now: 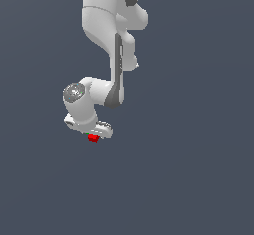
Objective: Stack the red cube on top of the green cube.
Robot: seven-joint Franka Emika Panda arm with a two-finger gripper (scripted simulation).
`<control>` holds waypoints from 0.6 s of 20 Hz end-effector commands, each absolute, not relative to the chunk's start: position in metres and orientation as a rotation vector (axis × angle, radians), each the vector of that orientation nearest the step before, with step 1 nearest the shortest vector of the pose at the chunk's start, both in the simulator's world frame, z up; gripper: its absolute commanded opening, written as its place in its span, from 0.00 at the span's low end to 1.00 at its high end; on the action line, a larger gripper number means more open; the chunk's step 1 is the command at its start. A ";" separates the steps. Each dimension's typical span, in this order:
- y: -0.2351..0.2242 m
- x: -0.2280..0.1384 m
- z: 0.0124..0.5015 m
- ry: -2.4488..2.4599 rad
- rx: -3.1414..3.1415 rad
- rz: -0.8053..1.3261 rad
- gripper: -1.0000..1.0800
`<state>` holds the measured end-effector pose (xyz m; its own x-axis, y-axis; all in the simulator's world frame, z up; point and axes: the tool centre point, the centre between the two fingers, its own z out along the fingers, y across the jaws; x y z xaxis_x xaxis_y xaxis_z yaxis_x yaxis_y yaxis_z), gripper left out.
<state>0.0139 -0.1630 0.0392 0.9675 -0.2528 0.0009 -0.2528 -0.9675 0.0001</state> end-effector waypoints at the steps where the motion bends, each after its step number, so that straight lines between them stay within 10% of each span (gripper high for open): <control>1: -0.163 0.013 0.027 -0.400 3.116 0.000 0.96; 7: -0.163 0.015 0.020 -0.399 3.116 0.000 0.96; 8: -0.163 0.015 0.020 -0.399 3.116 0.000 0.00; 12: -0.163 0.015 0.020 -0.399 3.116 0.000 0.00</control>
<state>0.0145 -0.1625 0.0205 0.9677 -0.2520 0.0001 -0.2520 -0.9677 -0.0003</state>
